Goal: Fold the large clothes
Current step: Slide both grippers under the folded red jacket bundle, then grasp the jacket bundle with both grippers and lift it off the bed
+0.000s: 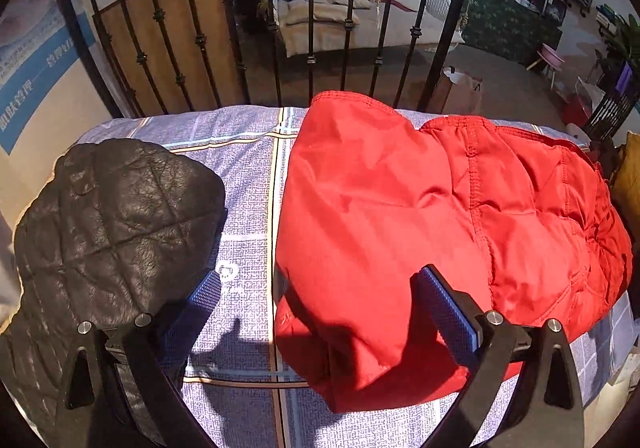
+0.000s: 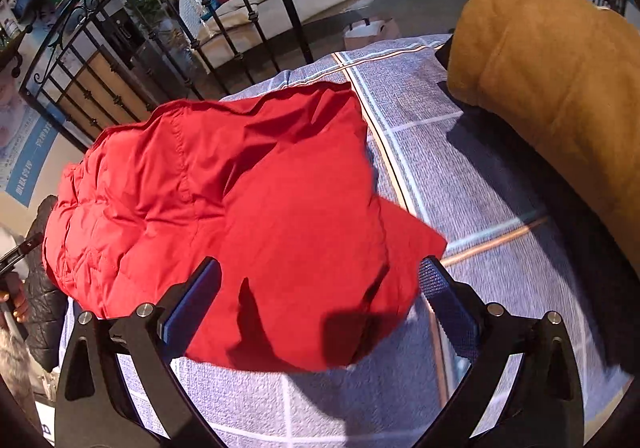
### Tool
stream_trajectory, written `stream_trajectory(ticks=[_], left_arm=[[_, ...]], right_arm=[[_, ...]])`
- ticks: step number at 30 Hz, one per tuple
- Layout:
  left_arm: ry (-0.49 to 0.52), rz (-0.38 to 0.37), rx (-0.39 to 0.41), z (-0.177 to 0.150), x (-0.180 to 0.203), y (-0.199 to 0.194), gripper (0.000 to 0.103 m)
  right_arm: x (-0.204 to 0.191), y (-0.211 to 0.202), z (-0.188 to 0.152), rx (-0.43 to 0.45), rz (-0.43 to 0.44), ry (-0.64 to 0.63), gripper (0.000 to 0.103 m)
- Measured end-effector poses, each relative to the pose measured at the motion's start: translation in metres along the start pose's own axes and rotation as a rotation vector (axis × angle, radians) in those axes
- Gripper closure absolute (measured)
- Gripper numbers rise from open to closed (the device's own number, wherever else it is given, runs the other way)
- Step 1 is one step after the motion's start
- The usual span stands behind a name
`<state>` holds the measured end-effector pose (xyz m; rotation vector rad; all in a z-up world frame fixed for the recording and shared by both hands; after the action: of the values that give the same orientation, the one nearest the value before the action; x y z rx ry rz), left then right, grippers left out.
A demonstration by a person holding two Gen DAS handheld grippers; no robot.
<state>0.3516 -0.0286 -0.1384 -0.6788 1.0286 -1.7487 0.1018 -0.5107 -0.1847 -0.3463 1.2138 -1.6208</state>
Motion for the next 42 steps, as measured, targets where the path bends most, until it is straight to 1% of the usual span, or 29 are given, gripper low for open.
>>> stream_trajectory(ticks=[2, 4, 6, 7, 8, 9, 10, 11, 12, 13, 16, 19, 22, 25, 28, 31, 32, 34, 35, 37, 38, 39, 40, 41, 42], left_arm=[[0.008, -0.052, -0.041, 0.003, 0.003, 0.016, 0.006], [0.013, -0.064, -0.061, 0.007, 0.003, 0.032, 0.005], [0.013, -0.113, -0.096, 0.008, 0.003, 0.046, 0.005], [0.005, -0.146, -0.131, 0.007, 0.002, 0.057, 0.005], [-0.01, -0.173, -0.162, 0.006, 0.0, 0.065, 0.005], [-0.04, -0.219, -0.202, 0.004, -0.002, 0.075, 0.005], [-0.095, -0.28, -0.256, -0.001, -0.004, 0.086, 0.004], [-0.137, -0.323, -0.296, -0.005, -0.004, 0.094, 0.004], [-0.175, -0.369, -0.331, -0.007, -0.005, 0.102, 0.004], [-0.189, -0.404, -0.347, -0.008, -0.005, 0.109, 0.004], [-0.158, -0.436, -0.353, -0.009, -0.001, 0.121, 0.004], [-0.17, -0.467, -0.38, -0.012, 0.006, 0.132, 0.004], [-0.173, -0.488, -0.398, -0.011, 0.01, 0.139, 0.004], [-0.172, -0.511, -0.413, -0.01, 0.01, 0.145, 0.004], [-0.187, -0.527, -0.421, -0.01, 0.014, 0.15, 0.004], [-0.172, -0.5, -0.416, -0.011, 0.019, 0.151, 0.004], [-0.166, -0.49, -0.415, -0.011, 0.021, 0.151, 0.004], [-0.157, -0.474, -0.409, -0.011, 0.025, 0.149, 0.004], [-0.151, -0.467, -0.405, -0.011, 0.027, 0.147, 0.005], [-0.146, -0.455, -0.402, -0.012, 0.032, 0.143, 0.007], [-0.151, -0.447, -0.402, -0.012, 0.034, 0.141, 0.011], [-0.158, -0.438, -0.401, -0.012, 0.036, 0.137, 0.014], [-0.16, -0.433, -0.398, -0.011, 0.037, 0.133, 0.021], [-0.159, -0.426, -0.388, -0.01, 0.038, 0.127, 0.03], [-0.159, -0.422, -0.374, -0.008, 0.038, 0.119, 0.035]], right_arm=[[0.004, 0.012, 0.013, -0.042, 0.07, 0.012, 0.005], [0.008, 0.026, 0.02, -0.085, 0.092, 0.01, 0.005], [0.012, 0.041, 0.025, -0.127, 0.115, 0.005, 0.005], [0.016, 0.05, 0.026, -0.148, 0.122, 0.009, 0.005], [0.018, 0.059, 0.025, -0.175, 0.141, 0.018, 0.005], [0.02, 0.067, 0.025, -0.2, 0.166, 0.028, 0.005], [0.022, 0.076, 0.025, -0.226, 0.194, 0.045, 0.005], [0.024, 0.082, 0.025, -0.239, 0.215, 0.055, 0.005], [0.024, 0.088, 0.025, -0.253, 0.242, 0.063, 0.005], [0.024, 0.096, 0.024, -0.266, 0.269, 0.067, 0.005], [0.022, 0.113, 0.021, -0.309, 0.325, 0.067, 0.005], [0.016, 0.128, 0.016, -0.365, 0.373, 0.068, 0.005], [0.01, 0.141, 0.013, -0.397, 0.414, 0.085, 0.004], [0.01, 0.149, 0.014, -0.405, 0.431, 0.091, 0.004], [0.007, 0.15, 0.015, -0.413, 0.425, 0.075, 0.004], [-0.001, 0.149, 0.014, -0.4, 0.42, 0.058, 0.005], [-0.002, 0.147, 0.011, -0.397, 0.435, 0.059, 0.006], [-0.011, 0.146, 0.009, -0.398, 0.463, 0.068, 0.019], [-0.017, 0.144, 0.006, -0.397, 0.474, 0.059, 0.023], [-0.024, 0.137, 0.002, -0.396, 0.464, 0.028, 0.036], [-0.027, 0.134, 0.002, -0.394, 0.459, 0.023, 0.04], [-0.029, 0.128, 0.001, -0.39, 0.456, 0.022, 0.048], [-0.032, 0.123, 0.001, -0.384, 0.452, 0.021, 0.056], [-0.034, 0.118, 0.001, -0.379, 0.448, 0.02, 0.059], [-0.036, 0.112, 0.001, -0.371, 0.444, 0.021, 0.065]])
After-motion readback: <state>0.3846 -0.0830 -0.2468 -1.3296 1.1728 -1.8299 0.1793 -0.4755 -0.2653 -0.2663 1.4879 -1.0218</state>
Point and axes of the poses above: each gripper's, at about its wrist camera, not at the fingertips, and y roughly the way its jaws point, x to its right, z to its top, the point moved 10 cm from there along y, roughly the way its jaws point, and after that the axes turned 1 degree about z, right-handed, at the moved point
